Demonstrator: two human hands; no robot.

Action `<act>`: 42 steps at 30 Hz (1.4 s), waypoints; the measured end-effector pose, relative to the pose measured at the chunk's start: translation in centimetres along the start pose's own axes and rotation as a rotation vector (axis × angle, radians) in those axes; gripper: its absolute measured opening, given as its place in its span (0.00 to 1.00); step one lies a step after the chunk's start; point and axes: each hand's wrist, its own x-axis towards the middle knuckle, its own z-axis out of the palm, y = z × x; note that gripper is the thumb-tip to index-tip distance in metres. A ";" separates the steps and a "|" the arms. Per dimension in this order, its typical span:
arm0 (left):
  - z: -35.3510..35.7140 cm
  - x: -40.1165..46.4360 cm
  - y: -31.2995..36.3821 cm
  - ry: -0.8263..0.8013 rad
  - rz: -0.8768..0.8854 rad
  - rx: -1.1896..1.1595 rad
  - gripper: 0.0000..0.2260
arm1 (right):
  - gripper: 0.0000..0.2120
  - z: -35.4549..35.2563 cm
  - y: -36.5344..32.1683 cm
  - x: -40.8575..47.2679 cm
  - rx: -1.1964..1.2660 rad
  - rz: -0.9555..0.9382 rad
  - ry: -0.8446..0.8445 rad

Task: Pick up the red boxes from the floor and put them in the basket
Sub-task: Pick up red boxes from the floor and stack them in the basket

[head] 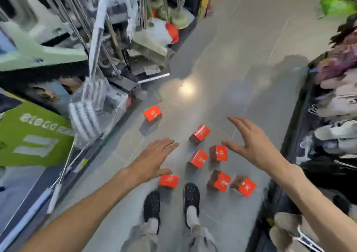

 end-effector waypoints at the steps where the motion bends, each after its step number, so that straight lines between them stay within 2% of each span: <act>1: 2.8 0.6 -1.5 -0.027 -0.021 -0.013 0.41 | 0.37 2.3 1.5 1.6 0.005 -0.021 -0.012; 6: 18.3 2.5 -8.1 -0.147 -0.109 -0.094 0.44 | 0.38 15.6 9.4 7.9 0.062 -0.098 -0.105; 11: 33.4 2.8 -13.7 -0.282 -0.133 -0.085 0.48 | 0.38 30.5 16.7 10.5 0.080 -0.151 -0.215; 15: 41.9 2.9 -16.8 -0.341 -0.115 0.008 0.51 | 0.38 39.8 20.5 10.4 0.089 -0.183 -0.282; 18: 45.4 3.6 -18.2 -0.311 -0.062 0.072 0.48 | 0.38 44.5 22.0 9.6 0.078 -0.191 -0.313; 22: 45.4 3.6 -18.5 -0.271 -0.102 0.064 0.43 | 0.39 46.3 22.3 9.3 0.023 -0.231 -0.349; 26: 40.6 2.9 -17.1 -0.177 -0.224 -0.081 0.43 | 0.39 44.5 21.5 9.8 -0.002 -0.319 -0.357; 32: 34.5 2.7 -16.3 -0.001 -0.335 -0.216 0.38 | 0.43 44.9 23.2 12.2 -0.207 -0.414 -0.537; 38: 36.1 2.2 -19.0 0.049 -0.359 -0.167 0.39 | 0.52 50.9 25.8 14.1 -0.416 -0.615 -0.672; 42: 37.5 1.2 -20.1 0.085 -0.393 -0.170 0.40 | 0.45 52.5 26.0 14.3 -0.386 -0.678 -0.640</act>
